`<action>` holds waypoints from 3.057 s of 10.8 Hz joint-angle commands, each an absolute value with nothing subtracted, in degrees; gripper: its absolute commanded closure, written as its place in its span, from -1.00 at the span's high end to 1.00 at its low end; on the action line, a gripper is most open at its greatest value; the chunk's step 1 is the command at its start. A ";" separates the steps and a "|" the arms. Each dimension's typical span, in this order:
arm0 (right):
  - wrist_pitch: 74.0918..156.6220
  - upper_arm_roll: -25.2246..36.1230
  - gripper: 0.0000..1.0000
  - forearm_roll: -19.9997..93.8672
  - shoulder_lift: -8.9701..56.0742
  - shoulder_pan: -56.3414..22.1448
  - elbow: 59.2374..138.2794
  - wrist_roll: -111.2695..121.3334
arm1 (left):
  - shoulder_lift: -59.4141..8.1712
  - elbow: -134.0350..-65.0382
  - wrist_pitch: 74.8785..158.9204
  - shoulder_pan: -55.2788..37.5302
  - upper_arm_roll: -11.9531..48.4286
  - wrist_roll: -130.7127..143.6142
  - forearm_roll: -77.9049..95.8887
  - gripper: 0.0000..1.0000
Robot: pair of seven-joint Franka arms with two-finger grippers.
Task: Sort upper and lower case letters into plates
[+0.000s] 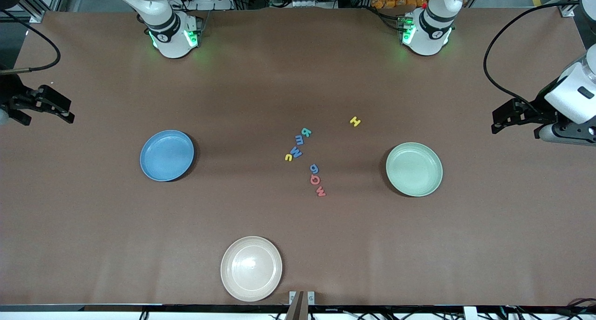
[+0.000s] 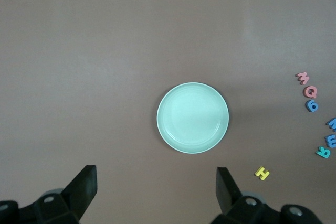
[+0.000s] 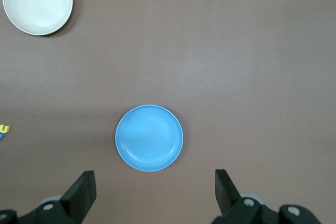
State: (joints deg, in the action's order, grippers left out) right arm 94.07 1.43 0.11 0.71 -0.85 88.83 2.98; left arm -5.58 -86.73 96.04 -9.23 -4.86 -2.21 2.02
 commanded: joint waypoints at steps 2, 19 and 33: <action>91.67 1.23 1.00 0.18 0.26 -0.09 88.95 2.64 | -4.92 -86.57 95.01 -9.23 -5.10 -3.43 3.16 1.00; 91.50 0.97 1.00 0.44 0.61 -0.09 88.94 2.55 | -20.45 -86.40 109.56 -15.98 -4.48 2.44 2.90 1.00; 91.94 0.53 1.00 0.97 0.97 1.06 89.03 2.55 | -47.18 -73.83 132.52 -31.97 -5.36 32.96 0.09 1.00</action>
